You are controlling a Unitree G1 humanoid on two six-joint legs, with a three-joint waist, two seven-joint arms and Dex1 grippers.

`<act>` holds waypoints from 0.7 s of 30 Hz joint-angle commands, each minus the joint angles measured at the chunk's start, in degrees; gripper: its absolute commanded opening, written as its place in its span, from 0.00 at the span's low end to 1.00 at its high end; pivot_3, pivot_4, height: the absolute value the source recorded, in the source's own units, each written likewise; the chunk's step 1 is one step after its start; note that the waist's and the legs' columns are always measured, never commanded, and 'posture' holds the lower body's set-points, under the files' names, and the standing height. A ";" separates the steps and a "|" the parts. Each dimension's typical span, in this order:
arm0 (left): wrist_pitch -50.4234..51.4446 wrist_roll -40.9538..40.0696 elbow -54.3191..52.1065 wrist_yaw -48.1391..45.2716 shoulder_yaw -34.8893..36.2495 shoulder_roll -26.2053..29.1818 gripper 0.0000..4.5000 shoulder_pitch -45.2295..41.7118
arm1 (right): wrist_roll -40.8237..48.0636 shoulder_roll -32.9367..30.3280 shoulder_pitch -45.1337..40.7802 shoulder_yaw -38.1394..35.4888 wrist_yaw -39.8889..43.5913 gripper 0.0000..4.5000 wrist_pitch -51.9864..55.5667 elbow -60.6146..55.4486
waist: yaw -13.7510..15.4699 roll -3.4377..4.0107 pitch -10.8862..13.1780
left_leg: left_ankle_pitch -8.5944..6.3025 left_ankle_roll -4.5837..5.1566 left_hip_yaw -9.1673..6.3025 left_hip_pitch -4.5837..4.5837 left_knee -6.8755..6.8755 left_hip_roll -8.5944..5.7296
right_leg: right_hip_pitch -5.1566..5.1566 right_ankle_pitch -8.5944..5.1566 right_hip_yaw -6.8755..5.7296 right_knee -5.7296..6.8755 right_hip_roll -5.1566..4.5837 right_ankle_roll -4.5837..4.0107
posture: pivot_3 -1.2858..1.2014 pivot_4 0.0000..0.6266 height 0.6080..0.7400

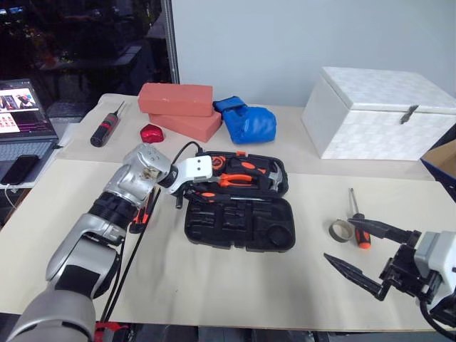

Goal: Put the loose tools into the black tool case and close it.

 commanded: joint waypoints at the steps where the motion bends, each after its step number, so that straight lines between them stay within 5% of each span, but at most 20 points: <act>1: -5.00 3.14 3.55 1.63 -1.16 -0.87 0.19 -1.32 | 0.53 -0.97 -0.87 -1.03 -0.27 1.00 -0.48 -1.46 | 0.16 0.00 0.00 | 0.00 0.00 0.00 -0.01 0.00 0.00 | 0.00 0.00 0.00 0.00 0.00 0.00 | 0.52 0.24 1.00; 6: -11.47 5.26 9.12 2.41 -1.83 -2.41 0.19 -2.49 | 0.89 -1.50 -1.04 -1.27 -0.26 1.00 -0.13 -1.82 | 0.39 0.00 0.00 | 0.00 0.00 -0.01 0.02 0.02 -0.01 | 0.06 0.01 0.01 0.00 0.01 0.00 | 0.52 0.24 1.00; 8: -13.25 5.89 11.67 3.82 -1.29 -3.15 0.42 -3.18 | 1.03 -1.61 -1.00 -1.39 -0.33 1.00 -0.03 -1.96 | 0.42 0.00 0.00 | 0.01 0.00 -0.02 0.05 0.02 -0.02 | 0.10 0.01 0.02 0.00 0.01 0.00 | 0.52 0.24 1.00; 12: -11.59 -0.59 10.28 1.67 4.97 -2.96 0.66 -3.69 | 1.23 -1.37 -0.23 -1.52 -0.66 1.00 0.18 -2.98 | 0.65 0.07 0.00 | 0.00 0.00 -0.04 0.30 0.02 -0.03 | 0.37 0.01 0.02 -0.01 0.01 0.00 | 0.52 0.24 1.00; 14: -5.89 -6.30 6.19 -2.63 8.83 -1.87 0.66 -2.57 | 1.40 -1.23 0.09 -1.67 -0.83 1.00 0.18 -3.22 | 0.56 0.08 0.04 | 0.00 -0.01 -0.06 0.32 0.02 -0.02 | 0.38 0.00 0.01 -0.01 0.02 -0.01 | 0.52 0.24 1.00; 17: 5.67 -12.27 1.23 -4.41 13.15 -1.27 0.51 -0.76 | 1.21 -1.09 0.24 -1.39 -1.04 1.00 -0.08 -3.00 | 0.25 0.10 0.04 | 0.00 -0.01 -0.08 0.32 0.02 -0.01 | 0.39 0.00 0.01 -0.02 0.02 -0.02 | 0.52 0.24 1.00; 21: 12.27 -14.48 -3.86 6.31 17.34 -5.99 0.18 3.62 | 0.51 -0.76 -0.50 0.07 -2.36 1.00 0.06 -2.77 | 0.37 0.25 -0.04 | -0.01 0.01 -0.11 0.36 0.01 -0.02 | 0.51 -0.08 0.01 -0.09 0.02 0.04 | 0.52 0.24 1.00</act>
